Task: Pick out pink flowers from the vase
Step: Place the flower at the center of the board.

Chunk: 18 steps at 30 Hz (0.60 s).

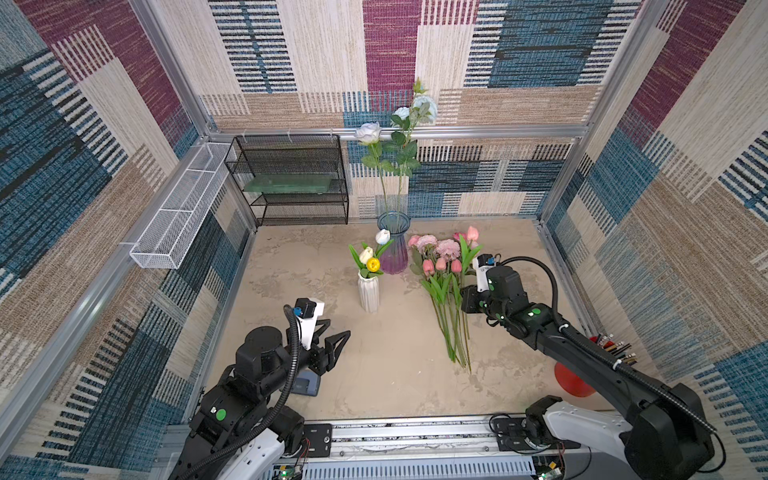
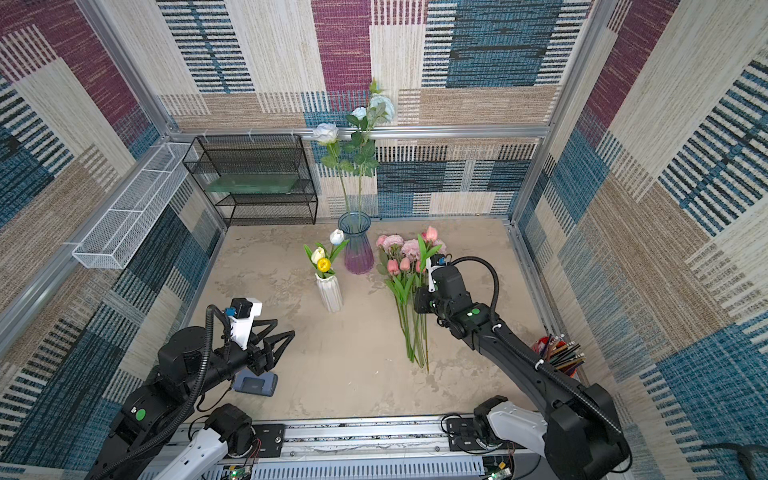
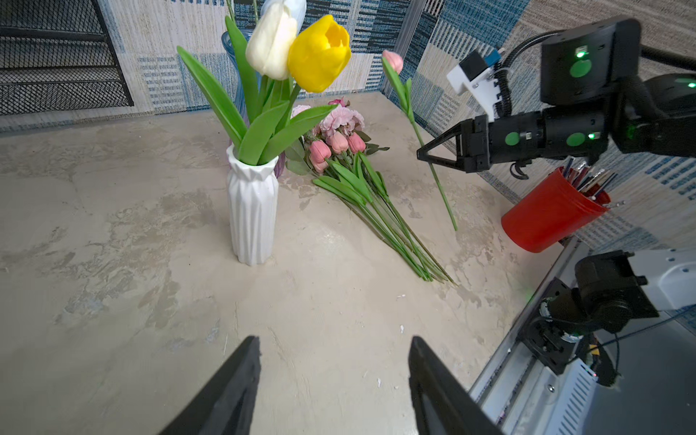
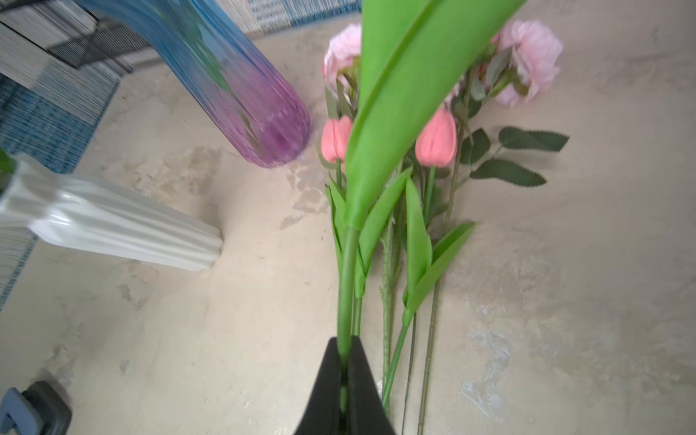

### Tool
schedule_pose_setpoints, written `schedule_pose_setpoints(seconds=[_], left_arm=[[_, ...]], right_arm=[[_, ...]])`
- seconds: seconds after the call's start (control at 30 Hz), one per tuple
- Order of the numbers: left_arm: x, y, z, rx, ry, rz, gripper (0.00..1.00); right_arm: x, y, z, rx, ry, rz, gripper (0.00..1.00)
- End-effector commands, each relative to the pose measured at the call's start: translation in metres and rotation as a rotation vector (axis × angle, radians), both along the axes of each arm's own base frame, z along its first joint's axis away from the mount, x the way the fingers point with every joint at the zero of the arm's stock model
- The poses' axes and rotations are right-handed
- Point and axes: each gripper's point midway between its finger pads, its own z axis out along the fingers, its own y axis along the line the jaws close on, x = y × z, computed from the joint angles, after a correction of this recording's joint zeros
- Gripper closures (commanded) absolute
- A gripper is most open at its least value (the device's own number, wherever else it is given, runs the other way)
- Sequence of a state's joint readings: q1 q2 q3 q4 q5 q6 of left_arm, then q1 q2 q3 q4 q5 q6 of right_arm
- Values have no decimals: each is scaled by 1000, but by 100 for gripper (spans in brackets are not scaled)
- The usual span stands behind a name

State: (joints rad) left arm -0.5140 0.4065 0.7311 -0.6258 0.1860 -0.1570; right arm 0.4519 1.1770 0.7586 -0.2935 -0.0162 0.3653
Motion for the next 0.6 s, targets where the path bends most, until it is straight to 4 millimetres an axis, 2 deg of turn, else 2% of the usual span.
schedule_pose_setpoints(seconds=[0.0,0.13,0.33,0.57], left_arm=[[-3,-1,-3,30,-19,-25,35],[-2,-3,-5,33,-20,-30,35],[-3,-4,-7,30,-19,-40,35],[-4,-5,-5,30,-31,-47,34]], right_arm=[[2,-2,-15,-41,20,-13,100],[2,-1,-34,-89,41,-14,100],[-1,9,-49,-76,55,-6,100],[8,11,-70,-66,110,-22,95]])
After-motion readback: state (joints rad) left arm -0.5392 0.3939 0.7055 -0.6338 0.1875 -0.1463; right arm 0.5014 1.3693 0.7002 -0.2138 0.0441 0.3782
